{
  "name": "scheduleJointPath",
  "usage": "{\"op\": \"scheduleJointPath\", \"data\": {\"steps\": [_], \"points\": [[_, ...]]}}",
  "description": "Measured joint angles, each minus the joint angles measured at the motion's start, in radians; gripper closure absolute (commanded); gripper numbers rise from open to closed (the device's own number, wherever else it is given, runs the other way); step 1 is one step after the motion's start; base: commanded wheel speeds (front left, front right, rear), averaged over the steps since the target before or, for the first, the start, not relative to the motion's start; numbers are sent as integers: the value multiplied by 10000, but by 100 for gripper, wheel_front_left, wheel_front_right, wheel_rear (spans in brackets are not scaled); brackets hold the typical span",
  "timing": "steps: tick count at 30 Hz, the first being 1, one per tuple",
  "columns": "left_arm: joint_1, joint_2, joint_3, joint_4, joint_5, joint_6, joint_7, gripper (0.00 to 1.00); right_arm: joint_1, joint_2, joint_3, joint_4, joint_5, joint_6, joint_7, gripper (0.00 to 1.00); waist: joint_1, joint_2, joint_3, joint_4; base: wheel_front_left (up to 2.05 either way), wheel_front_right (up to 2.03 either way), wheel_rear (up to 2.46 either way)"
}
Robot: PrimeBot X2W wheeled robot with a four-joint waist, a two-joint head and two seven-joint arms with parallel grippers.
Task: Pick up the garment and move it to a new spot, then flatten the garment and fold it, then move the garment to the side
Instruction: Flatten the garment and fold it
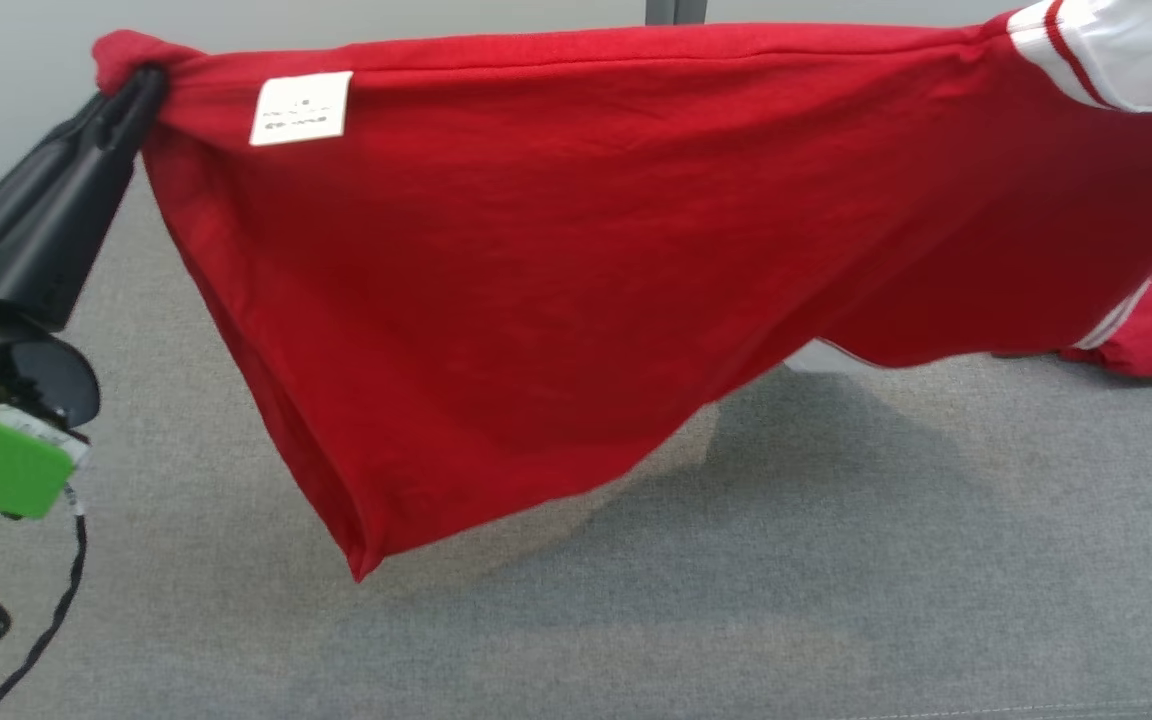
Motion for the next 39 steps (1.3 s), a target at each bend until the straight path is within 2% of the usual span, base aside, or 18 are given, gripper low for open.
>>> {"op": "scheduleJointPath", "data": {"steps": [2,5,9,12,15,18,21,22,24,26,27,29,31,32,33,36,39], "points": [[-5,351,295,-320,-81,40,299,100,1,-150,-286,-489,328,-109,244,100,0,0,12,-149,0,0,0],[-183,571,637,-648,-606,125,803,100,-7,-380,-709,-903,614,-272,654,100,0,0,179,-294,0,0,0],[-927,803,679,-291,-1137,130,1588,100,-77,-412,-660,-849,1198,-437,1294,100,0,0,578,-396,0,0,0],[-1371,821,353,736,-1526,215,2207,100,-258,-334,107,-286,1457,-516,1858,100,0,0,948,-425,0,0,0],[-1701,936,-347,1964,-1476,224,2861,100,-704,167,1051,577,1626,-617,2278,100,0,0,1329,-426,0,0,0],[-2552,943,-826,3241,-920,228,3181,100,-1711,802,1666,1737,1388,-798,2426,100,0,0,1715,-390,0,0,0],[-3828,832,-1313,4002,128,244,3175,100,-3483,1129,1850,2805,399,-867,2426,100,0,0,2103,-309,0,0,0],[-4339,671,-1346,4222,652,244,2947,100,-4267,1256,1716,3112,69,-867,2374,100,0,0,2230,-274,0,0,0],[-5444,405,-1486,4412,1651,201,2470,100,-5949,1956,926,3754,-336,-853,1979,100,0,0,2486,-186,0,0,0],[-6476,-268,-1208,4451,2157,211,1599,100,-7195,2744,228,4529,-719,-853,1664,100,0,0,2745,-94,0,0,0],[-6905,-717,-1097,4395,2161,201,1168,100,-7576,2995,155,4780,-995,-857,1507,100,0,0,2876,-51,0,0,0],[-7534,-1628,-932,4199,2140,56,399,100,-7981,3049,472,4947,-1661,-857,1446,100,0,0,3145,25,0,0,0],[-7725,-2144,-1085,3977,2205,-437,-138,100,-8177,3114,757,4813,-1749,-859,1379,100,0,0,3416,87,0,0,0],[-7612,-2174,-1298,3777,2382,-895,-598,100,-8129,3273,1018,4380,-1682,-857,1354,100,0,0,3687,133,0,0,0],[-7397,-2180,-1298,3699,2385,-1032,-834,100,-7953,3423,1083,4063,-1576,-857,1344,100,0,0,3825,150,0,0,0],[-6009,-2169,-1283,3659,2385,-1129,-1496,100,-6573,3659,844,3434,-1212,-853,1287,100,0,0,4239,181,0,0,0],[-3798,-2232,-1471,4654,2385,-1287,-2263,100,-3976,3994,541,3641,-986,-865,857,100,1,0,4612,189,0,0,0]]}}
